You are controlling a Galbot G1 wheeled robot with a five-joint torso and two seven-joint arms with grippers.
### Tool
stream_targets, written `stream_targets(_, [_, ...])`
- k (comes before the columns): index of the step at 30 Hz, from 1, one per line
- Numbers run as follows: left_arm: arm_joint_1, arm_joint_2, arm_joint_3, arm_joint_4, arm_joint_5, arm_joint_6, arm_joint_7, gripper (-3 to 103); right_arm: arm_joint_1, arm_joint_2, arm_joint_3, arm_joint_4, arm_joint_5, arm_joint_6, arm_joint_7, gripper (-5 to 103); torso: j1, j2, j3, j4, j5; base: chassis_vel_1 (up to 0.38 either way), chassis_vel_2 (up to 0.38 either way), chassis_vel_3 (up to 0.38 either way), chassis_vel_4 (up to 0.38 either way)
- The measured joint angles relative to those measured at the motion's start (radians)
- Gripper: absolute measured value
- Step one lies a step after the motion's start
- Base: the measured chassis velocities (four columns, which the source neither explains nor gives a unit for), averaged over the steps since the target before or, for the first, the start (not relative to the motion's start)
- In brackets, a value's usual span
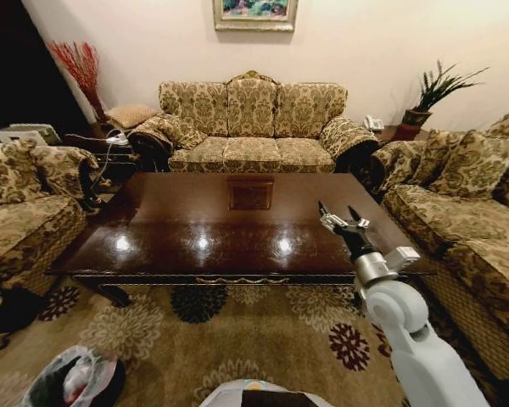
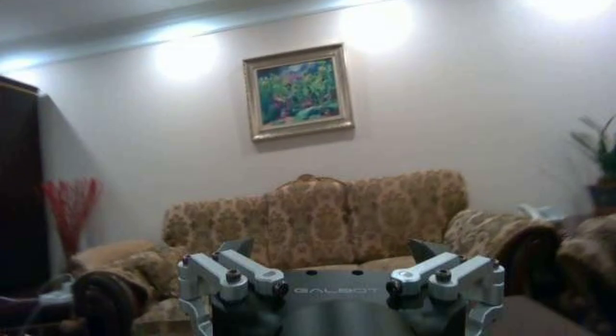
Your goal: Move to the front of the table and place the trash on the table into the trash bin.
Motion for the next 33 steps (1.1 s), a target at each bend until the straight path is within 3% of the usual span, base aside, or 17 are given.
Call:
stream_targets(2, [0.023,0.022,0.038,-0.227,-0.141,0.118,0.032,100,-0.074,-0.002,0.015,0.063,-0.036,-0.015,0.009,100,0.0,0.0,0.0,-0.0002,-0.0017,0.0,0.0,0.0,0.0])
stream_targets(3, [0.023,0.022,0.038,-0.227,-0.141,0.118,0.032,100,-0.074,-0.002,0.015,0.063,-0.036,-0.015,0.009,100,0.0,0.0,0.0,-0.0002,-0.0017,0.0,0.0,0.0,0.0])
stream_targets(4, [0.03,0.037,0.08,-0.346,-0.198,0.178,0.053,100,-0.124,-0.001,0.016,0.091,-0.065,-0.016,0.008,100,0.0,0.0,0.0,-0.0007,-0.0009,0.0,0.0,0.0,0.0])
stream_targets(6, [0.041,0.051,0.189,-0.464,-0.216,0.23,0.088,100,-0.208,0.015,0.014,0.122,-0.131,-0.005,0.006,100,0.0,0.0,0.0,-0.0006,-0.001,0.0,0.0,0.0,0.0])
stream_targets(7, [0.041,0.051,0.189,-0.464,-0.216,0.23,0.088,100,-0.208,0.015,0.014,0.122,-0.131,-0.005,0.006,100,0.0,0.0,0.0,-0.0006,-0.001,0.0,0.0,0.0,0.0])
stream_targets(9, [0.047,0.049,0.316,-0.512,-0.166,0.248,0.128,100,-0.288,0.042,0.004,0.14,-0.197,0.016,0.013,100,0.0,0.0,0.0,-0.0003,-0.0014,0.0,0.0,0.0,0.0])
stream_targets(11, [0.047,0.038,0.358,-0.516,-0.133,0.249,0.139,100,-0.323,0.051,-0.003,0.147,-0.219,0.028,-0.007,100,0.0,0.0,0.0,-0.0005,-0.0009,0.0,0.0,0.0,0.0])
stream_targets(14, [0.052,-0.046,0.453,-0.513,0.037,0.224,0.169,100,-0.396,0.067,-0.016,0.121,-0.29,0.123,-0.156,100,0.0,0.0,0.0,0.0003,-0.0017,0.0,0.0,0.0,0.0])
stream_targets(15, [0.052,-0.046,0.453,-0.513,0.037,0.224,0.169,100,-0.396,0.067,-0.016,0.121,-0.29,0.123,-0.156,100,0.0,0.0,0.0,0.0003,-0.0017,0.0,0.0,0.0,0.0])
stream_targets(18, [0.044,-0.136,0.528,-0.505,0.2,0.164,0.209,100,-0.461,0.104,-0.003,0.119,-0.308,0.156,-0.258,100,0.0,0.0,0.0,0.0002,-0.0015,0.0,0.0,0.0,0.0])
stream_targets(20, [0.044,-0.164,0.553,-0.503,0.227,0.152,0.217,100,-0.478,0.13,-0.006,0.129,-0.322,0.142,-0.258,100,0.0,0.0,0.0,-0.0001,-0.0014,0.0,0.0,0.0,0.0])
stream_targets(23, [0.056,-0.239,0.622,-0.497,0.278,0.13,0.231,100,-0.496,0.242,-0.018,0.152,-0.358,0.119,-0.242,100,0.0,0.0,0.0,0.0003,-0.0014,0.0,0.0,0.0,0.0])
stream_targets(24, [0.056,-0.239,0.622,-0.497,0.278,0.13,0.231,100,-0.496,0.242,-0.018,0.152,-0.358,0.119,-0.242,100,0.0,0.0,0.0,0.0003,-0.0014,0.0,0.0,0.0,0.0])
stream_targets(27, [0.074,-0.269,0.673,-0.494,0.304,0.121,0.248,100,-0.512,0.336,-0.022,0.166,-0.39,0.123,-0.24,100,0.0,0.0,0.0,-0.0001,-0.0014,0.0,0.0,0.0,0.0])
stream_targets(30, [0.098,-0.269,0.713,-0.492,0.348,0.107,0.27,100,-0.519,0.346,-0.023,0.169,-0.406,0.132,-0.24,100,0.0,0.0,0.0,0.0001,-0.0015,0.0,0.0,0.0,0.0])
stream_targets(33, [0.119,-0.276,0.764,-0.49,0.442,0.073,0.299,100,-0.519,0.34,-0.037,0.172,-0.413,0.13,-0.239,100,0.0,0.0,0.0,0.0,-0.0012,0.0,0.0,0.0,0.0])
